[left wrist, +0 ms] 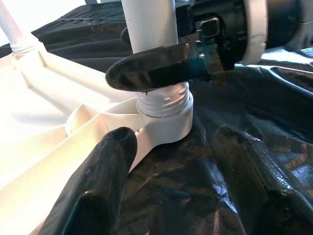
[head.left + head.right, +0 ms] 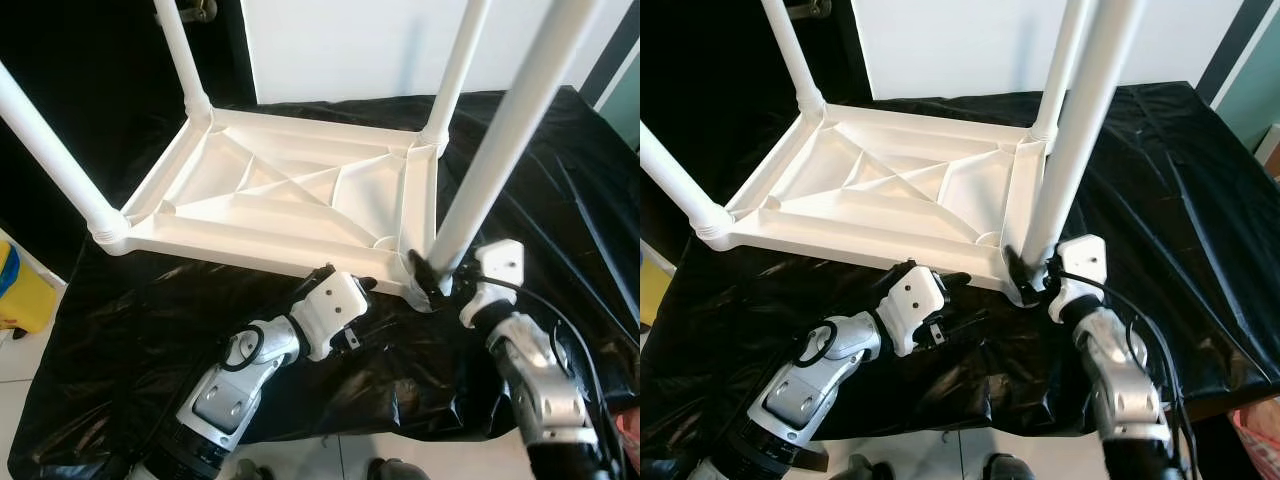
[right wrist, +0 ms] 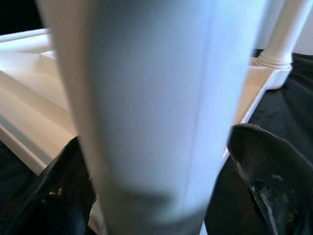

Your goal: Building children table

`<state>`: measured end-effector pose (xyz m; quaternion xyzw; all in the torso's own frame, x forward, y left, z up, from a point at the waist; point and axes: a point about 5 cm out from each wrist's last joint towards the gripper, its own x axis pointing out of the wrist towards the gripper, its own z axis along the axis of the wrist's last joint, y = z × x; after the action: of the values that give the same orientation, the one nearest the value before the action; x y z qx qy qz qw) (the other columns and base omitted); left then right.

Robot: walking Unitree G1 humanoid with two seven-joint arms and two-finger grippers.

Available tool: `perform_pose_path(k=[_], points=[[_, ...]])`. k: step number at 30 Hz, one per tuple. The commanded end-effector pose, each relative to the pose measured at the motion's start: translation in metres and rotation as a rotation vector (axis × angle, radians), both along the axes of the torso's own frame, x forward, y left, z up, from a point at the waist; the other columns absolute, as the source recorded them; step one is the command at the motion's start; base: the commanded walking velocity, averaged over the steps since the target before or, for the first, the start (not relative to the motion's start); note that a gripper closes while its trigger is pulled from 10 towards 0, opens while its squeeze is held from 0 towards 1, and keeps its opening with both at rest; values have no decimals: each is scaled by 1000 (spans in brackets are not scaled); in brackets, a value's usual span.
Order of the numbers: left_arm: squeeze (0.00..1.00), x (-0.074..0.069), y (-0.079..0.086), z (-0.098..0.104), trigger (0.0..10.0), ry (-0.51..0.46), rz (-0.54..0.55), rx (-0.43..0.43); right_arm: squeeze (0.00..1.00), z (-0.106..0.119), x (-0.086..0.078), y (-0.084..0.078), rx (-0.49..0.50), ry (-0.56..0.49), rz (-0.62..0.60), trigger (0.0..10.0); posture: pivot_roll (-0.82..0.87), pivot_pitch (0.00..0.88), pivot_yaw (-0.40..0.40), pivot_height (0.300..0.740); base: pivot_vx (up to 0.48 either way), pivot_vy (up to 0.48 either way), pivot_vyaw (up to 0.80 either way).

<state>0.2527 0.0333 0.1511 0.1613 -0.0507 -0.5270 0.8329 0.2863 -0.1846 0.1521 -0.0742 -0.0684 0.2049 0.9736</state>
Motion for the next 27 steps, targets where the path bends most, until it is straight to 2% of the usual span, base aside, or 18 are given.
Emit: perform_pose_path(k=[1,3,12,13,14,15,27], points=[[0,1,0,-4,10000,3,8,18,0,-6,5,4,-24,39,81,10000,-122,115,55,740,0,0,0],[0,1,0,-4,10000,3,8,18,0,-6,5,4,-24,39,81,10000,-122,115,55,740,0,0,0],[0,3,-1,0,10000,-8,8,14,0,-9,19,11,-64,68,243,9922,-120,114,61,740,0,0,0],[0,3,-2,0,10000,-11,7,13,0,-10,20,12,-64,73,261,4157,-120,113,61,740,0,0,0],[0,3,-2,0,10000,-11,7,13,0,-10,20,12,-64,73,261,4157,-120,113,61,740,0,0,0],[0,4,-2,1,10000,-13,7,10,0,-13,21,10,-82,82,277,0,-117,114,56,740,0,0,0],[0,2,-2,-1,10000,-6,9,9,0,-17,22,4,-91,92,280,0,-117,117,53,740,0,0,0]])
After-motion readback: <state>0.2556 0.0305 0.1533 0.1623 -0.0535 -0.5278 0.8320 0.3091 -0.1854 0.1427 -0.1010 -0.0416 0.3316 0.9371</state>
